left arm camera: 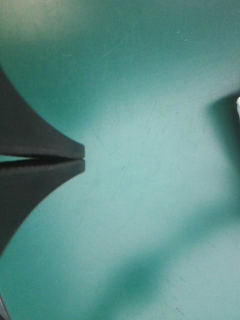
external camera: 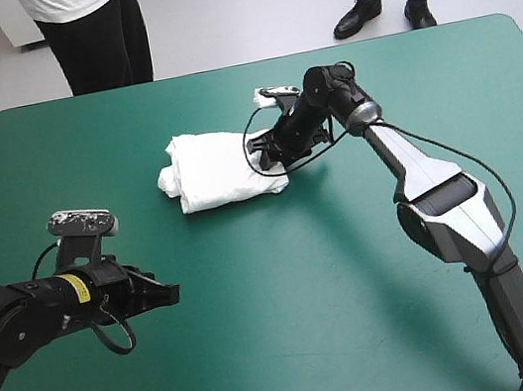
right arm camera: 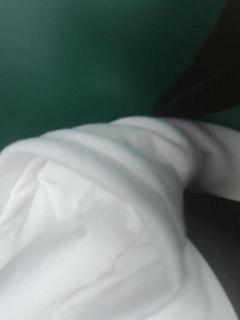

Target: Fold the cloth

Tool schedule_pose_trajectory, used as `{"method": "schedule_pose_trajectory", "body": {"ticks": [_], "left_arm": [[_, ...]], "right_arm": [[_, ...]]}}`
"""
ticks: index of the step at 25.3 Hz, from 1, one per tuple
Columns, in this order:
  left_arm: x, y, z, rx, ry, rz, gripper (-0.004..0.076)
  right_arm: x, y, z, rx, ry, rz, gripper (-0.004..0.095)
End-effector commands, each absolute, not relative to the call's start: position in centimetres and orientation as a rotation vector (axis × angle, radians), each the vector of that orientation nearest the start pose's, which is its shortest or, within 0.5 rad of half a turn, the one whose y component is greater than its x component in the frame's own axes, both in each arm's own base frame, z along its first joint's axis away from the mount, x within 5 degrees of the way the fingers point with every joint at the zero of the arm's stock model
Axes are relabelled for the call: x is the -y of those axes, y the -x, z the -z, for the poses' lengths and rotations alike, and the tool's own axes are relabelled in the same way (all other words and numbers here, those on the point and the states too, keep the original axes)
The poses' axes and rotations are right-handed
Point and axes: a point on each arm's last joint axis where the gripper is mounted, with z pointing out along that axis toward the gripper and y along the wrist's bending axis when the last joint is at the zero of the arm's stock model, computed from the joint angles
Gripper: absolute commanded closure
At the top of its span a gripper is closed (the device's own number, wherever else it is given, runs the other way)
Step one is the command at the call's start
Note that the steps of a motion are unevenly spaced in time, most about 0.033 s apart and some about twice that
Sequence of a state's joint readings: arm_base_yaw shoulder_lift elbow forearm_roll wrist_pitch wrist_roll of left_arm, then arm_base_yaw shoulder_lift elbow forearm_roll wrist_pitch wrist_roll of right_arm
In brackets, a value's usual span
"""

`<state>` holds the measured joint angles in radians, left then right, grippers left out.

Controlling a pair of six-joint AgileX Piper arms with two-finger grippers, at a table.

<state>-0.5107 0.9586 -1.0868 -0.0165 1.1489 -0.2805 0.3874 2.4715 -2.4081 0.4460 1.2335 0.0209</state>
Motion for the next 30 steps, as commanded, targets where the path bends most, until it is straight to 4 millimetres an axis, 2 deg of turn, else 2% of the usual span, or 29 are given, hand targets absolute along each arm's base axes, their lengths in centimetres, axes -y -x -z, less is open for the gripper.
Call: {"method": "schedule_pose_trajectory", "body": {"ticks": [1,5,9,13,15,16,20,25,28,30], "left_arm": [[8.3,-14.4,-38.9,-2.447,-0.271,0.383,0.0734],[8.3,-14.3,-38.9,-2.454,-0.271,0.392,0.0734],[8.4,-14.3,-38.9,-2.455,-0.27,0.401,0.0734],[8.3,-14.1,-38.8,-2.479,-0.273,0.396,0.0734],[8.3,-14.0,-38.6,-2.504,-0.27,0.396,0.0734],[8.4,-13.8,-38.6,-2.516,-0.27,0.41,0.0734],[8.6,-13.6,-38.5,-2.536,-0.268,0.457,0.0734],[8.7,-13.5,-38.5,-2.548,-0.269,0.473,0.0734],[8.7,-13.5,-38.5,-2.547,-0.269,0.47,0.0734],[8.7,-13.5,-38.5,-2.547,-0.269,0.47,0.0734]], "right_arm": [[-24.9,-46.0,-25.3,-2.687,0.495,-0.786,0.063],[-25.4,-45.9,-24.7,-2.699,0.51,-0.771,0.0921],[-24.5,-46.3,-24.5,-2.704,0.504,-0.701,0.0925],[-22.8,-47.1,-24.9,-2.701,0.455,-0.651,0.0925],[-21.6,-47.4,-25.3,-2.698,0.441,-0.519,0.0925],[-20.6,-47.6,-25.8,-2.69,0.435,-0.405,0.0925],[-17.7,-48.0,-25.4,-2.737,0.351,-0.337,0.0925],[-13.2,-47.4,-23.9,-2.85,0.248,-0.247,0.0925],[-8.4,-46.6,-24.0,-2.885,0.138,-0.156,0.0925],[-6.3,-46.0,-24.5,-2.862,0.079,-0.145,0.0925]]}}
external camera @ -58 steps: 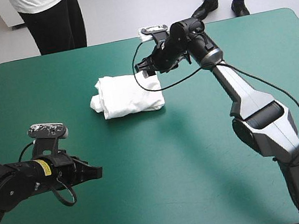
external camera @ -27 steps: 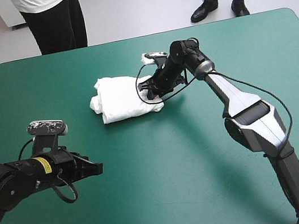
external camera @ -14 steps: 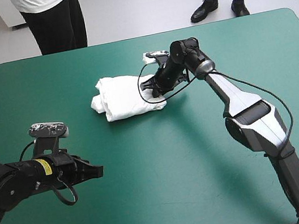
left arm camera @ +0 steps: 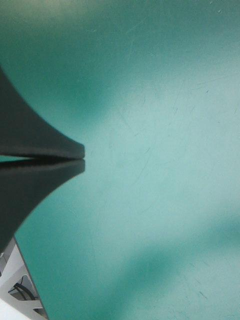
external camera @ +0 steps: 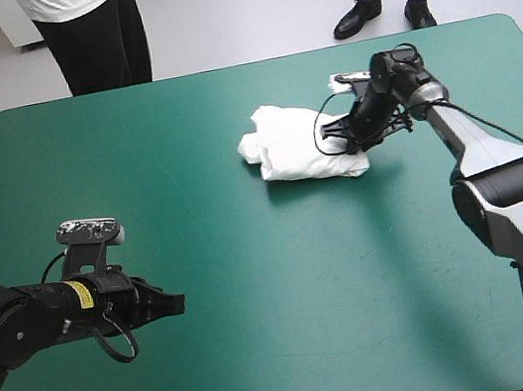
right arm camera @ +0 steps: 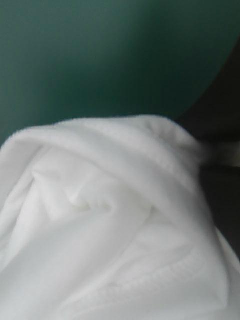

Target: Fold the cloth

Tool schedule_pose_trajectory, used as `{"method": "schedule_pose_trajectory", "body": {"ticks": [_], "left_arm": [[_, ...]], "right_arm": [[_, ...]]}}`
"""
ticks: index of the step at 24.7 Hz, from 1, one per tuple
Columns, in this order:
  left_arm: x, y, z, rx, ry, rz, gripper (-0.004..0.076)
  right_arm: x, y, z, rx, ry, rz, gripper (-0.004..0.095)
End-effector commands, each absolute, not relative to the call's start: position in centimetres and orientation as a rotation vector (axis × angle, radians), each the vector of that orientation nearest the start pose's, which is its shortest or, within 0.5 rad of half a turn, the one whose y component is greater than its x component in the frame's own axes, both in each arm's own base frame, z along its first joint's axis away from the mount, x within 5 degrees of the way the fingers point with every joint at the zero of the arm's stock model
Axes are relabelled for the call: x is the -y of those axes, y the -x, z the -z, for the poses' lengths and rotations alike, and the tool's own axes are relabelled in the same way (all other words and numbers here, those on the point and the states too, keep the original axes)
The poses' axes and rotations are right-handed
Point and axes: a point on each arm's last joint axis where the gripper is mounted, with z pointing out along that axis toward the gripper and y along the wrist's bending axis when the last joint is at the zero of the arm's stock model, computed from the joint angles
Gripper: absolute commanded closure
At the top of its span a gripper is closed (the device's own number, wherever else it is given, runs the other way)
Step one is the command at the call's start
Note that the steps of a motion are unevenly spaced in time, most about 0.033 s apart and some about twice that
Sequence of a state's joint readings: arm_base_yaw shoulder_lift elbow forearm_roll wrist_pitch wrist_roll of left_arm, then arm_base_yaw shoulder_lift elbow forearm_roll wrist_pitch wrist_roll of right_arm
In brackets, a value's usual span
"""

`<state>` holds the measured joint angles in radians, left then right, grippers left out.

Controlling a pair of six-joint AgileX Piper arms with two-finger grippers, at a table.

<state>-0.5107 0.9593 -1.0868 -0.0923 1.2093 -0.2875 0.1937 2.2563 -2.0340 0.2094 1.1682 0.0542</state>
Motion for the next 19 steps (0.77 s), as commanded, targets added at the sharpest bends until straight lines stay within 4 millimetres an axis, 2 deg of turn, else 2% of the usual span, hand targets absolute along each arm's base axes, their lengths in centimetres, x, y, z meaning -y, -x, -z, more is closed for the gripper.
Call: {"method": "schedule_pose_trajectory", "body": {"ticks": [1,4,8,12,15,16,19], "left_arm": [[8.7,-13.5,-38.5,-2.547,-0.269,0.47,0.0734],[8.6,-13.5,-38.5,-2.544,-0.269,0.462,0.0734],[8.7,-13.6,-38.6,-2.531,-0.269,0.467,0.0734],[8.7,-13.7,-38.6,-2.522,-0.27,0.469,0.0734],[8.7,-13.7,-38.7,-2.517,-0.269,0.475,0.0734],[8.7,-13.7,-38.7,-2.517,-0.269,0.475,0.0734],[8.8,-13.7,-38.7,-2.518,-0.269,0.481,0.0734]], "right_arm": [[-5.1,-45.5,-24.5,-2.865,0.055,-0.109,0.0925],[-1.8,-44.0,-25.0,-2.859,-0.012,-0.018,0.0925],[2.1,-41.0,-24.7,-2.847,-0.108,0.035,0.0925],[5.5,-37.4,-24.8,-2.821,-0.177,0.138,0.0925],[9.0,-33.7,-24.4,-2.799,-0.303,0.169,0.0925],[9.5,-33.1,-24.2,-2.804,-0.324,0.173,0.0925],[12.6,-30.8,-24.4,-2.774,-0.464,0.201,0.0925]]}}
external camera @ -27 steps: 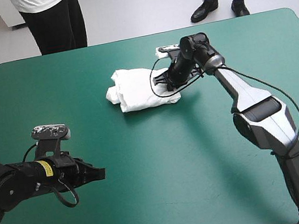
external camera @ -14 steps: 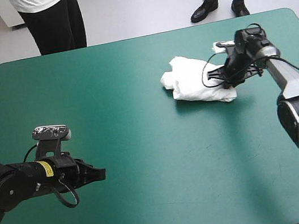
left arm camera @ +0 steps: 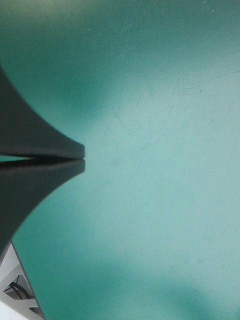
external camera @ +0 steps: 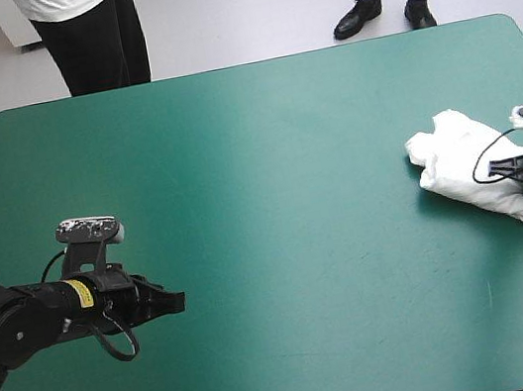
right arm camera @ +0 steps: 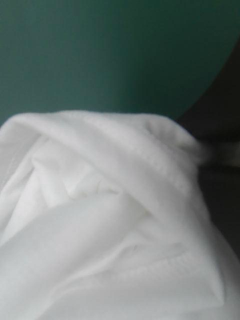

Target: Fold the cloth

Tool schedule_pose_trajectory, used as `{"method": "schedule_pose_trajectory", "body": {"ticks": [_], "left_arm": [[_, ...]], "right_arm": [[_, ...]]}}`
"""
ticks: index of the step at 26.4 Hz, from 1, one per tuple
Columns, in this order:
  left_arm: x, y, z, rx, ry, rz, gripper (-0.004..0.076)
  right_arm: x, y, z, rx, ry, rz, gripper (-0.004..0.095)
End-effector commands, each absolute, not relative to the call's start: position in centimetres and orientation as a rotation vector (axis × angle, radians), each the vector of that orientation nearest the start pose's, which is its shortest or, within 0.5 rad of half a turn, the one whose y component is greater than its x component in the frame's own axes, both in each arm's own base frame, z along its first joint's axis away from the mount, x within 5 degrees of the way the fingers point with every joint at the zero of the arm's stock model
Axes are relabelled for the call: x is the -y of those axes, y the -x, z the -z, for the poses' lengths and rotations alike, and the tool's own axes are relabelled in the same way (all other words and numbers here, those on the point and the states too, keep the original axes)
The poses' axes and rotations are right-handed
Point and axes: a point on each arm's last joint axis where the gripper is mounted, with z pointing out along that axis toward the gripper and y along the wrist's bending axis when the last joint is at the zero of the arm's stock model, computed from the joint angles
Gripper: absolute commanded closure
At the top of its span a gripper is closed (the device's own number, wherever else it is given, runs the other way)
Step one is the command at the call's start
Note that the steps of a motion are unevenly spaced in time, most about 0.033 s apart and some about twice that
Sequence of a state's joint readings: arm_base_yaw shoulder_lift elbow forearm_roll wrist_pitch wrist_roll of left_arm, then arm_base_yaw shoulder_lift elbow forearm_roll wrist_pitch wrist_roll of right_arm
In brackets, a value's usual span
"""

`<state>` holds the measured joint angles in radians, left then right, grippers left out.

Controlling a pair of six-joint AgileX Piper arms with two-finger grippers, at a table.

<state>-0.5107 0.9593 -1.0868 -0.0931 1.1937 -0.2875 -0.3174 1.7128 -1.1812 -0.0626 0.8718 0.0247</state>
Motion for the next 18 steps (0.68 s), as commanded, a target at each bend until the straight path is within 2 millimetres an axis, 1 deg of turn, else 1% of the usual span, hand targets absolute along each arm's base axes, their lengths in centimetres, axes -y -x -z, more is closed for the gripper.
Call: {"method": "schedule_pose_trajectory", "body": {"ticks": [1,6,7,8,9,12,13,14,15,17,18], "left_arm": [[8.8,-13.7,-38.7,-2.517,-0.269,0.481,0.0734],[8.8,-13.7,-38.7,-2.513,-0.268,0.483,0.0734],[8.8,-13.7,-38.7,-2.513,-0.268,0.483,0.0734],[8.8,-13.7,-38.7,-2.513,-0.268,0.483,0.0734],[8.8,-13.7,-38.7,-2.513,-0.268,0.483,0.0734],[8.8,-13.7,-38.7,-2.513,-0.268,0.483,0.0734],[8.8,-13.7,-38.7,-2.513,-0.268,0.483,0.0734],[8.8,-13.7,-38.7,-2.513,-0.268,0.483,0.0734],[8.8,-13.7,-38.7,-2.513,-0.268,0.483,0.0734],[8.8,-13.7,-38.7,-2.513,-0.268,0.483,0.0734],[8.8,-13.7,-38.7,-2.513,-0.268,0.483,0.0734]], "right_arm": [[13.2,-30.5,-24.6,-2.767,-0.471,0.209,0.0925],[13.2,-30.4,-24.7,-2.763,-0.498,0.176,0.0917],[13.2,-30.4,-24.7,-2.772,-0.5,0.175,0.0873],[13.2,-30.3,-24.6,-2.786,-0.5,0.173,0.081],[13.1,-30.1,-24.6,-2.811,-0.495,0.174,0.0691],[13.0,-29.8,-24.6,-2.842,-0.49,0.169,0.0407],[13.0,-29.6,-25.0,-2.827,-0.507,0.169,0.0267],[13.0,-29.6,-25.3,-2.808,-0.515,0.175,0.0238],[12.9,-29.4,-25.8,-2.789,-0.51,0.182,0.0229],[12.7,-29.0,-27.0,-2.747,-0.504,0.193,0.0258],[12.6,-28.7,-27.7,-2.726,-0.501,0.198,0.0288]]}}
